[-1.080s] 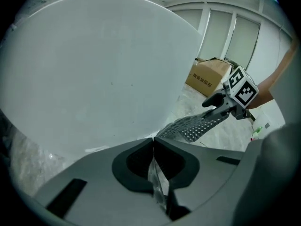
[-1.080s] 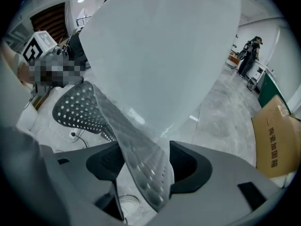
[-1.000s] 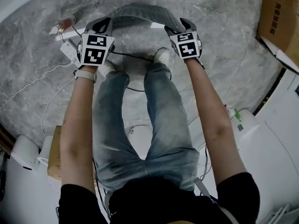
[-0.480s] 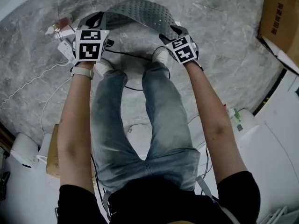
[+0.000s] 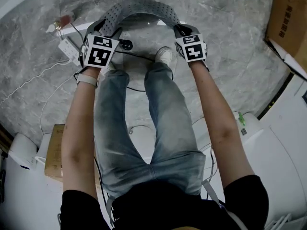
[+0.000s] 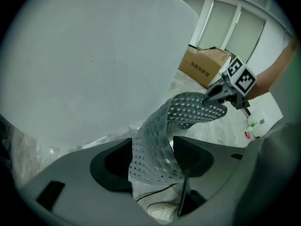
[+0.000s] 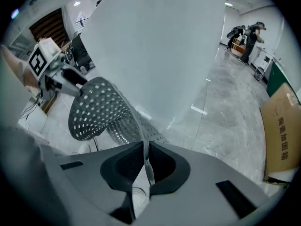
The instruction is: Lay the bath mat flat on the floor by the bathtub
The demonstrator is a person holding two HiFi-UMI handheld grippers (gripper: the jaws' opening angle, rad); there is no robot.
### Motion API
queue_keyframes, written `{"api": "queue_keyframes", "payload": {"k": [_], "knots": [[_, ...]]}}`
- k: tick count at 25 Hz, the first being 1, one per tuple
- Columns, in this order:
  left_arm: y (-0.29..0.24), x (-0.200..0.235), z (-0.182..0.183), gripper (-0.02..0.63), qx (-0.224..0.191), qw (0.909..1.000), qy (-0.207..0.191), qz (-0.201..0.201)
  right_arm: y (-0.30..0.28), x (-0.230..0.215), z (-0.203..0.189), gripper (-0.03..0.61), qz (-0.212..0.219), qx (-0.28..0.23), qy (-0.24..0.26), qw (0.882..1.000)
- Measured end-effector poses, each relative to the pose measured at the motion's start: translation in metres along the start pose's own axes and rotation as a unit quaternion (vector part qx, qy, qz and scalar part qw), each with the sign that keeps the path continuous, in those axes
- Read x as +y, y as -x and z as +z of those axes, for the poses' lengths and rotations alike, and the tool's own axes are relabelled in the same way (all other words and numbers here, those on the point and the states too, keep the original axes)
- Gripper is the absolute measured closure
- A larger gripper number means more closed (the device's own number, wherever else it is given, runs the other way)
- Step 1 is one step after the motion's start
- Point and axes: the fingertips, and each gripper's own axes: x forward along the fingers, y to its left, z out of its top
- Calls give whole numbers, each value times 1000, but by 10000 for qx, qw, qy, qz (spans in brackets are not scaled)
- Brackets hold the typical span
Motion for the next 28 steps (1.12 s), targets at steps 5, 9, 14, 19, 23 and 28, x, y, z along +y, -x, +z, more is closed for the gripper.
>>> {"api": "queue_keyframes", "payload": {"k": [5, 9, 14, 19, 23, 28], "knots": [[-16, -37, -40, 314, 602, 9979, -38, -247, 12, -11, 13, 531, -109, -202, -173, 9996], [-29, -51, -76, 405, 1085, 9935, -289, -164, 19, -25, 30, 531, -241, -413, -290, 9984], [-34, -48, -83, 576, 864, 9961, -192, 61, 21, -23, 47, 531, -279, -529, 123, 9981], [-11, -15, -49, 586, 503, 9930, -596, 887, 32, -28, 64, 531, -532, -746, 339, 9952], [20, 20, -4, 588, 60, 9829, -1122, 1461, 46, -31, 81, 529, -709, -966, 538, 9913], [44, 49, 39, 588, -268, 9492, -2183, 2249, 50, -29, 98, 529, -884, -1125, 770, 9867]]}}
